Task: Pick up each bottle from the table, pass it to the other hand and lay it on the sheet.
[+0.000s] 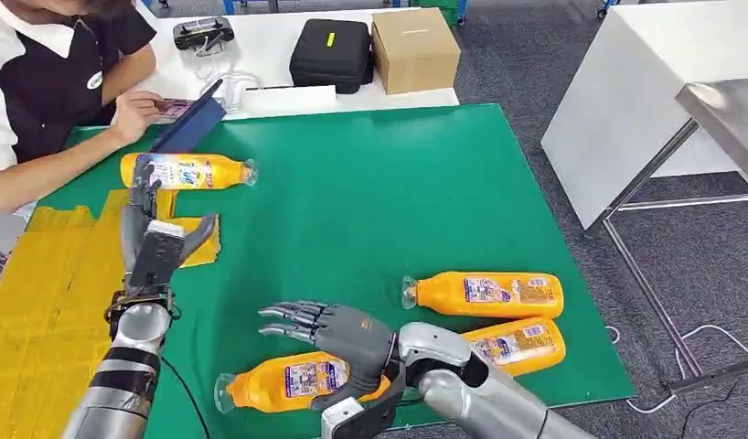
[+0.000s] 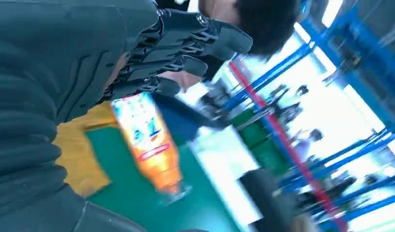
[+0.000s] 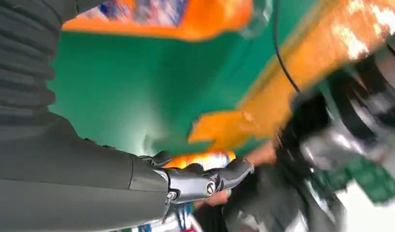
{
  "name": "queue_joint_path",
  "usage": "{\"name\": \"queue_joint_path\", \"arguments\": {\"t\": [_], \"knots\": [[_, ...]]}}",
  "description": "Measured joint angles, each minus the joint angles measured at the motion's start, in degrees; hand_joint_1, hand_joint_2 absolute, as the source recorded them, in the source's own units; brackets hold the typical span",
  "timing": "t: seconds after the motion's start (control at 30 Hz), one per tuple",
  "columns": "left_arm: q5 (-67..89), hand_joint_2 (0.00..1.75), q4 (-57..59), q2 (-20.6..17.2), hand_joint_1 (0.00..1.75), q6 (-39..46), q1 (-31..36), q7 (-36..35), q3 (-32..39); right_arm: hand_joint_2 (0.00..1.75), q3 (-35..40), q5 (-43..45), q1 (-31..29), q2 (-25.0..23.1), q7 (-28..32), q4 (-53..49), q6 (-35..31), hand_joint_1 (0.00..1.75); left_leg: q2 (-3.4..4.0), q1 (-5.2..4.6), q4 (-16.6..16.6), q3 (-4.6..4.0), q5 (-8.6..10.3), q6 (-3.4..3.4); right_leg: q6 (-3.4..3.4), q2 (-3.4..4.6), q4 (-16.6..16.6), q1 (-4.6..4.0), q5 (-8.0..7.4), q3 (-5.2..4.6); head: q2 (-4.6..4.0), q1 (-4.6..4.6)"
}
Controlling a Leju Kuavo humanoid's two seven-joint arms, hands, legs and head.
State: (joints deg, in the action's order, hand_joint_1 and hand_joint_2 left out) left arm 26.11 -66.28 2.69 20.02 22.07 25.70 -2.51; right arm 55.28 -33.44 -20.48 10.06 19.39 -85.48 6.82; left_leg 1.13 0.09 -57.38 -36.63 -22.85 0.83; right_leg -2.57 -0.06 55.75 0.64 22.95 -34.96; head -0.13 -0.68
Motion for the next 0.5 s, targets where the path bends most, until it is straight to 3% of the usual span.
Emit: {"name": "queue_joint_path", "arguments": {"t": [0.27,0.5], "knots": [[-3.43,1.75,-6.46,0.44,0.00,1.25,-1.82,0.66,-1.11,1.75,5.35,-0.31,-4.53,3.10,-2.06,2.93,0.02,0.00,0.00,0.00,0.00,0.00,0.01,0.00,0.00,0.00,0.00,0.01,0.00,0.00,0.00,0.00],[-5.79,1.75,-9.39,0.94,0.00,2.27,-3.30,1.73,-1.09,1.75,8.21,-7.21,-6.67,3.60,-7.34,4.87,-2.30,0.00,0.00,0.00,0.00,0.00,0.00,0.00,0.00,0.00,0.00,0.00,0.00,0.00,0.00,-0.02]]}}
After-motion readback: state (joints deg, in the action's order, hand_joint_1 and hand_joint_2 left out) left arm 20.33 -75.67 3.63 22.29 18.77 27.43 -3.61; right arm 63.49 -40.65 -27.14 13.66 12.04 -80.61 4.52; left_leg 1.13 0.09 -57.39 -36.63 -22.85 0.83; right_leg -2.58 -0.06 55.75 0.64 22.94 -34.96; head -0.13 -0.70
